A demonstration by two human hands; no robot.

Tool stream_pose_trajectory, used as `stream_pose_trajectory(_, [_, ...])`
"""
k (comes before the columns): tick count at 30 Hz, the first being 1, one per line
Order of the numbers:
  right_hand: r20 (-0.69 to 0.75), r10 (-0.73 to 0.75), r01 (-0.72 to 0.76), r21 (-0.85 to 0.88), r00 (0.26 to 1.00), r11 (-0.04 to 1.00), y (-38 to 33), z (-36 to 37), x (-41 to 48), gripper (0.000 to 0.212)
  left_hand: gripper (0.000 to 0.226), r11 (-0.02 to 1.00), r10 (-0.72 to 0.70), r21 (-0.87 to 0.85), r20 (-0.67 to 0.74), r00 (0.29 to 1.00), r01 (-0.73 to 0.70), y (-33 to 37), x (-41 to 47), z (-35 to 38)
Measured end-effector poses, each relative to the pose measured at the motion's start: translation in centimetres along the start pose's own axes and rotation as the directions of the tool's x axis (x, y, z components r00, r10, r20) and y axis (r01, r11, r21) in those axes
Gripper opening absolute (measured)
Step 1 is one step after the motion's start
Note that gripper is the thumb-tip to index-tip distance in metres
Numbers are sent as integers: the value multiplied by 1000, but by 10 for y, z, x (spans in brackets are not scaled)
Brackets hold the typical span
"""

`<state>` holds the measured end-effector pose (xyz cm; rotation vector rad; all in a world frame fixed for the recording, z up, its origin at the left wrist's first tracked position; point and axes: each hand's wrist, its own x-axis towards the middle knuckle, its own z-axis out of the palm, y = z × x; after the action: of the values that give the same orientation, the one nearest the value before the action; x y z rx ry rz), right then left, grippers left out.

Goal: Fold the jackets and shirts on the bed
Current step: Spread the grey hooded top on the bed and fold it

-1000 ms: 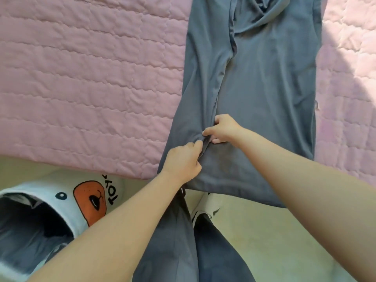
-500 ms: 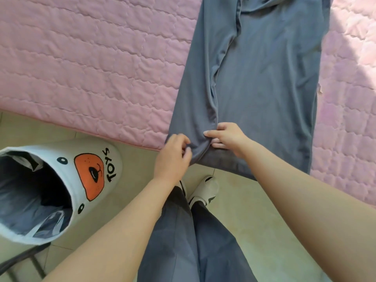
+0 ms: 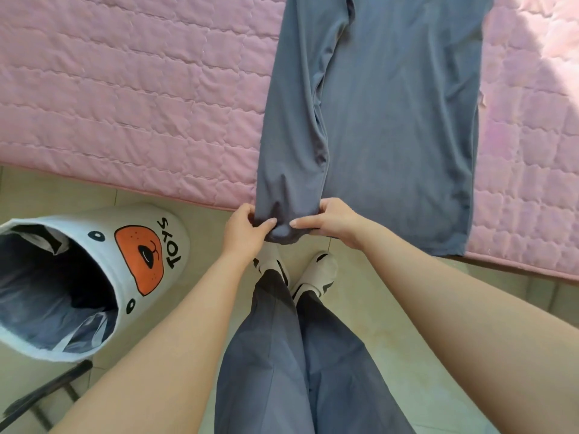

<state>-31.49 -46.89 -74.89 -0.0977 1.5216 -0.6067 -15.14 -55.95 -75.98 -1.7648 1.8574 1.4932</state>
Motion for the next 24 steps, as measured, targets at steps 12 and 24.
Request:
stream_pose_trajectory(12, [-156,48,-90,-271,987,958,51,9,-20,22,23,981,-184,102,231,955,165,-30,-14,-2])
stream_pose_trajectory(24, [-395,-105,-13,-284,913,959,46,-38,-42,20,15,936,-219,333,299,929,113,16,-38,42])
